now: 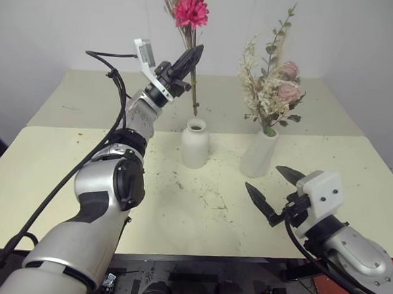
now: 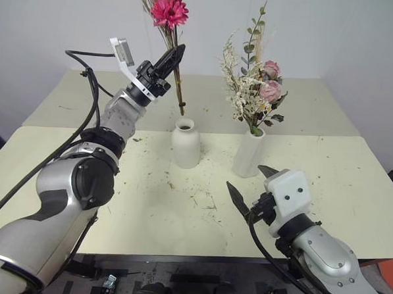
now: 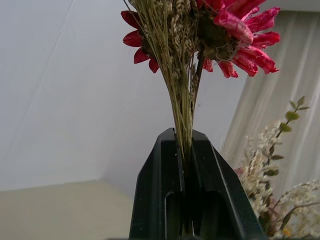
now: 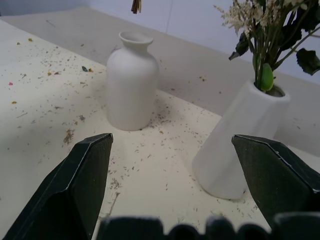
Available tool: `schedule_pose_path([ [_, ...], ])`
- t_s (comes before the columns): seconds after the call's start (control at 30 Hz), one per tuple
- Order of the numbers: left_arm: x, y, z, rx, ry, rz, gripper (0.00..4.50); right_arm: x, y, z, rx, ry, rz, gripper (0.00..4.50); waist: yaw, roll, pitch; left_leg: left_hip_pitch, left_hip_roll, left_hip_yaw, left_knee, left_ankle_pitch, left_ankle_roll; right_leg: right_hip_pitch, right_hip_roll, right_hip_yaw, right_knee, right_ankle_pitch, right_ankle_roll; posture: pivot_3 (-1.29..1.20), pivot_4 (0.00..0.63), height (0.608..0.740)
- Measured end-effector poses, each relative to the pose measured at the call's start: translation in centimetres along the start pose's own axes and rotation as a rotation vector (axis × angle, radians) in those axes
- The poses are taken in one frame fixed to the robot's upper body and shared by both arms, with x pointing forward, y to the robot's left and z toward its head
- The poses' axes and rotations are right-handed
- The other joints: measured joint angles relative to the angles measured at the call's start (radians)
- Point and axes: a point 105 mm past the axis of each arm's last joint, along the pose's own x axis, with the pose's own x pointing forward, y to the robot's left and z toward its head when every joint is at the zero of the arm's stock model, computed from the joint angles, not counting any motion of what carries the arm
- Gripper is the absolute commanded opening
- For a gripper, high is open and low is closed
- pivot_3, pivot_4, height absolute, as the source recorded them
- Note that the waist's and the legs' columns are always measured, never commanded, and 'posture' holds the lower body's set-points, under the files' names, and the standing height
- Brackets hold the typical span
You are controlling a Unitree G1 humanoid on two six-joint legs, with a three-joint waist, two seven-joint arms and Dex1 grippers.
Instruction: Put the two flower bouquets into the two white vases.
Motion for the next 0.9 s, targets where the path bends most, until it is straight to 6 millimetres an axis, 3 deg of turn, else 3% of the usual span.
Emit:
schedule_pose_path([
  [0.4,-1.2,0.9,-2.0,-0.022,0.039,0.059,0.19,-0.2,-0.1,0.0,-0.003,0.001,-0.016,4.5,-0.002,0.0,0.0,0.0,0.0,0.0,0.0,0.0,0.0,0.0,0.0,0.0,0.0,0.0,0.0,0.0,0.15,0.74],
  [0.9,-2.0,0.6,-3.6,-0.002,0.041,0.043,0.19,-0.6,-1.1,0.5,0.016,-0.047,-0.074,4.5,-0.001,0.0,0.0,0.001,0.0,0.0,0.0,0.0,0.0,0.0,0.0,0.0,0.001,0.0,0.0,0.0,0.15,0.74],
])
